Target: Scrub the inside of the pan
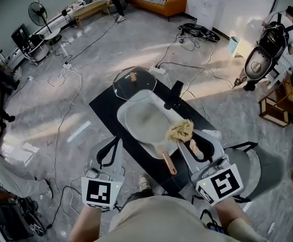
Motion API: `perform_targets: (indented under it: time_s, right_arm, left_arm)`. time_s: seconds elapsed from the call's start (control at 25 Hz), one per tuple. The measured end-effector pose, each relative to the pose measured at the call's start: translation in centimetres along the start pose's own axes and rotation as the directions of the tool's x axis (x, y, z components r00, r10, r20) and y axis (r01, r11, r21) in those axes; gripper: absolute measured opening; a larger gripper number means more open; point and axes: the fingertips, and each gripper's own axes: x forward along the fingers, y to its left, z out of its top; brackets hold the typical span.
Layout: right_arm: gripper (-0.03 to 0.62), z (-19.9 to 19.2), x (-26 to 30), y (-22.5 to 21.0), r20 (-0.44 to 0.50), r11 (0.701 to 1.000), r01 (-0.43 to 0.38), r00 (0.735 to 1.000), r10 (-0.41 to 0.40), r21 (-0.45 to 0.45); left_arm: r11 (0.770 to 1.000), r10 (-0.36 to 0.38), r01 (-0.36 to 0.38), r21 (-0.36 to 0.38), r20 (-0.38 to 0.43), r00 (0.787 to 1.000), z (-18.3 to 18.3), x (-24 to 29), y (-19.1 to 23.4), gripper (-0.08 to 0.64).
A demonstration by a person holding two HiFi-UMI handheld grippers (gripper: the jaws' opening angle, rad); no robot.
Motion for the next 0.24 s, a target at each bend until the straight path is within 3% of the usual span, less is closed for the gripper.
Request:
perform_targets:
  time_s: [0.24]
  right_arm:
    - [0.117, -0.49, 0.21, 0.14, 0.004, 1.000, -0.001, 1.000, 0.001, 0.007]
  left_arm:
    - [1.000, 0.003, -0.003, 0.002, 0.000, 1.000, -0.32, 0.09, 0.02, 0.002]
